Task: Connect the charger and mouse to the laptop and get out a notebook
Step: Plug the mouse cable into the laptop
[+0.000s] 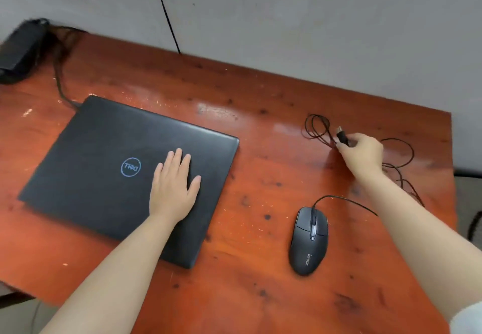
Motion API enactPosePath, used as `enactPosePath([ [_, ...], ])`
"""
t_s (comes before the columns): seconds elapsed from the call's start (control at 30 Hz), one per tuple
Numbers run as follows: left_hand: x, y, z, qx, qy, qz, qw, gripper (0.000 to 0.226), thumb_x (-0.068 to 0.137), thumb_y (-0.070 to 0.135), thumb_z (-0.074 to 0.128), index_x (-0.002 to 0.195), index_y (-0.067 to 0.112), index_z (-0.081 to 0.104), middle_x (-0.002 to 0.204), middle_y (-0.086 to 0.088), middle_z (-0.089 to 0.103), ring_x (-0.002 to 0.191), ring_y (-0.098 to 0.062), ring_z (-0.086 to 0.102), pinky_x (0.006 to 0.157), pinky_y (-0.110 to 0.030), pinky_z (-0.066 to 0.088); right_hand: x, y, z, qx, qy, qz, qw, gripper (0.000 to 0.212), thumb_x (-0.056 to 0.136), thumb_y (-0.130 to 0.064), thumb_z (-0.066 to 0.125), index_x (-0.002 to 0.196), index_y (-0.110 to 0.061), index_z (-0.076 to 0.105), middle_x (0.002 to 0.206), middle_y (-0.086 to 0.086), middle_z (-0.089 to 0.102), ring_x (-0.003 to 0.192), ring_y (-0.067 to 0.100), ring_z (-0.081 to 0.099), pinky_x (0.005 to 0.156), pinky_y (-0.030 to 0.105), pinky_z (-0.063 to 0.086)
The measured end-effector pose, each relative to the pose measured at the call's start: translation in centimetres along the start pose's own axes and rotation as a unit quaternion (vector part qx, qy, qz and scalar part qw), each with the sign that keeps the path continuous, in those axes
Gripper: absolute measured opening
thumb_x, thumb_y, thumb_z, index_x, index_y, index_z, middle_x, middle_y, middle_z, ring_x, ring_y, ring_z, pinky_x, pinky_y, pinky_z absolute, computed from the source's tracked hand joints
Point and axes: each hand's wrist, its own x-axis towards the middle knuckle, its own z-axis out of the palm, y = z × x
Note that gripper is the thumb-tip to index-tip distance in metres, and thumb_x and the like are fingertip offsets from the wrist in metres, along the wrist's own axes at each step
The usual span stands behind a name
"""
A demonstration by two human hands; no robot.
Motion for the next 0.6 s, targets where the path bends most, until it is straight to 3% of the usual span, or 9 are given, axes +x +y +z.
enactPosePath([
  [0.17,0.1,-0.1,0.2,-0.019,0.014,-0.009,1.0,0.052,0.092,0.027,0.041,0.139,0.007,0.028,0.153,-0.012,0.022,0.143,-0.025,0.012,0.117,-0.043,0.011,-4.3,-2.3,1.2,0.005,-0.054,-0.211,0.976,0.017,0.084,-0.007,0.058,0.097,0.001,0.066,0.081,0.027,0.068,0.079,0.038,0.06,0.061,0.033,0.028],
  [0.27,0.1,0.0,0.0,-0.018,0.013,-0.011,1.0,0.053,0.092,0.027,0.04,0.14,0.008,0.026,0.154,-0.012,0.02,0.143,-0.025,0.011,0.117,-0.042,0.01,-6.5,-4.5,3.5,-0.025,-0.123,-0.3,0.945,0.019,0.088,-0.012,0.053,0.102,-0.001,0.062,0.082,0.023,0.061,0.079,0.037,0.056,0.061,0.033,0.035],
  [0.37,0.2,0.0,0.2,-0.013,0.013,-0.011,1.0,0.053,0.093,0.027,0.039,0.14,0.008,0.024,0.154,-0.011,0.019,0.144,-0.024,0.01,0.118,-0.041,0.008,-7.8,-5.9,6.4,-0.063,-0.165,-0.331,0.927,0.026,0.093,-0.022,0.046,0.107,-0.004,0.059,0.092,0.018,0.058,0.082,0.035,0.055,0.063,0.034,0.041],
  [0.47,0.2,-0.1,0.4,0.005,0.009,-0.01,1.0,0.056,0.093,0.027,0.037,0.141,0.006,0.02,0.155,-0.011,0.016,0.144,-0.023,0.007,0.118,-0.039,0.006,-8.5,-6.3,8.3,-0.086,-0.186,-0.329,0.922,0.032,0.094,-0.027,0.043,0.11,-0.004,0.059,0.098,0.017,0.056,0.085,0.034,0.055,0.061,0.032,0.036],
  [0.6,0.3,0.0,0.4,0.015,0.0,-0.008,1.0,0.056,0.093,0.027,0.035,0.142,0.005,0.017,0.155,-0.012,0.014,0.144,-0.024,0.006,0.118,-0.039,0.006,-8.5,-6.1,8.7,-0.077,-0.174,-0.335,0.923,0.031,0.092,-0.027,0.047,0.105,-0.004,0.062,0.085,0.014,0.05,0.082,0.034,0.054,0.059,0.034,0.035],
])
